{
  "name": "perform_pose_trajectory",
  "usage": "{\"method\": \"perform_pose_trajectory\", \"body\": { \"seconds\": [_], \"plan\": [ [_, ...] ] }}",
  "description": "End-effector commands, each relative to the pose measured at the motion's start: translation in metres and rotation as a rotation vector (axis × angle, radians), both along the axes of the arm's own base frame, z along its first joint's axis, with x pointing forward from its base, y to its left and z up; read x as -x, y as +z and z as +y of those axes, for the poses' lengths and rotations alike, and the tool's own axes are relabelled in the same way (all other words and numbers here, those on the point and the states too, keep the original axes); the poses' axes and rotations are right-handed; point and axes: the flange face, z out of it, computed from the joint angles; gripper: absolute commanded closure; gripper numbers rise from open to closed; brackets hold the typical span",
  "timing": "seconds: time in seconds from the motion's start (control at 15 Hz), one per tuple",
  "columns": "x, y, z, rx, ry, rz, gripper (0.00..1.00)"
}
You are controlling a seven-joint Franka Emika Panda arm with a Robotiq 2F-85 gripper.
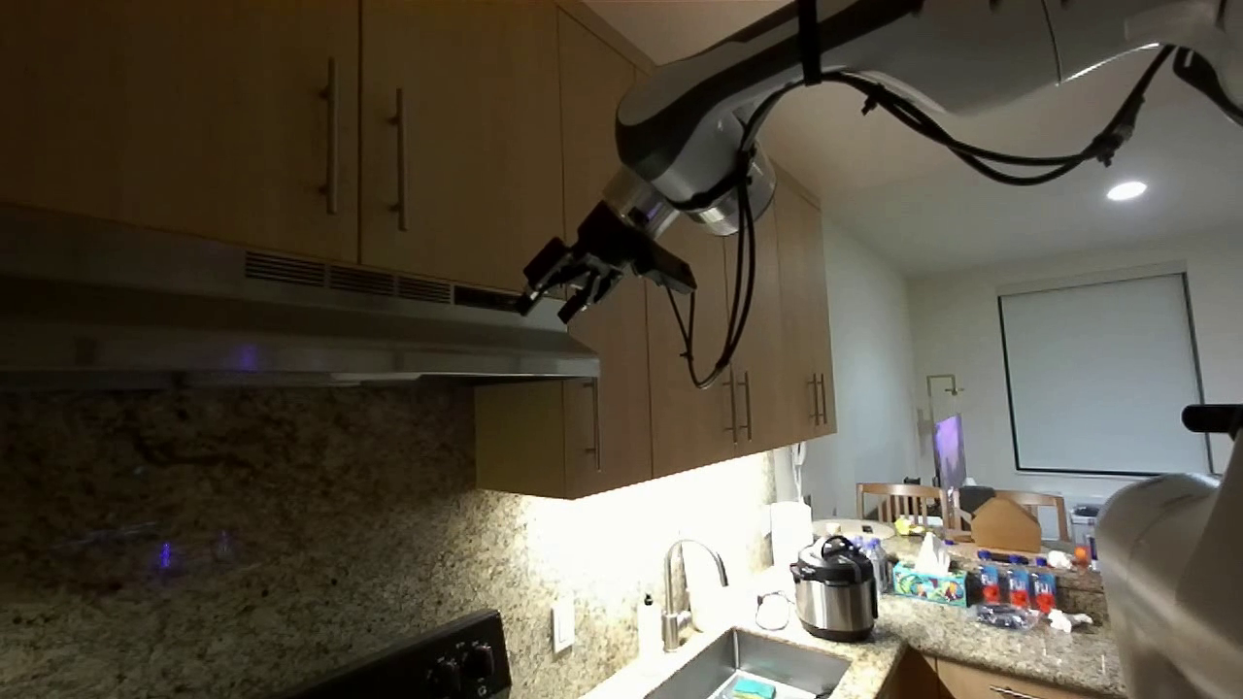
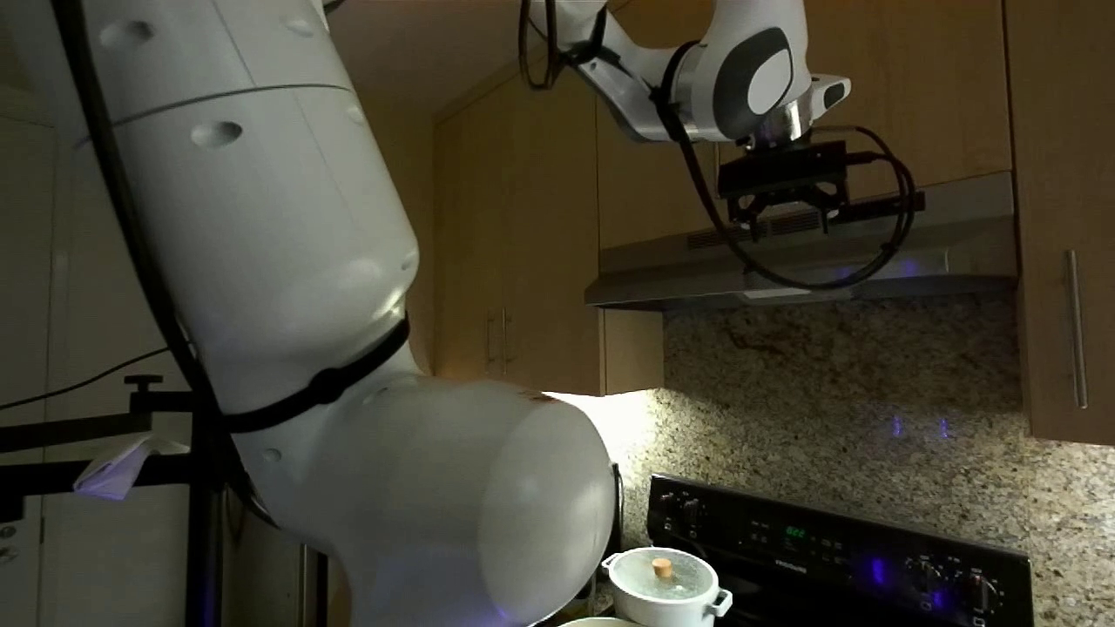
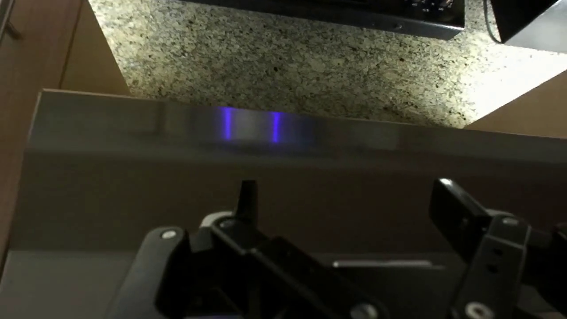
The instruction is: Turn on the stove overhead light
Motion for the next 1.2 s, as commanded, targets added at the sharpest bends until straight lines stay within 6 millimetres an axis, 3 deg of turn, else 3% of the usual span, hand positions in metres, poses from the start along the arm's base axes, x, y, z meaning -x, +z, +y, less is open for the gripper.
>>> {"method": "perform_pose_trajectory", "body": {
  "seconds": [0.0,0.27,0.53,0.87,1.13],
  "plan": [
    [-0.01,0.009,-0.005,0.053,0.096,-0.032,0.0],
    [-0.025,0.005,-0.019,0.067,0.172,-0.029,0.0],
    [-0.037,0.019,-0.025,0.054,0.202,-0.118,0.0],
    [-0.058,0.028,-0.011,0.068,0.181,-0.228,0.0],
    [-0.078,0.013,0.011,0.07,0.027,-0.335,0.0]
  ]
}}
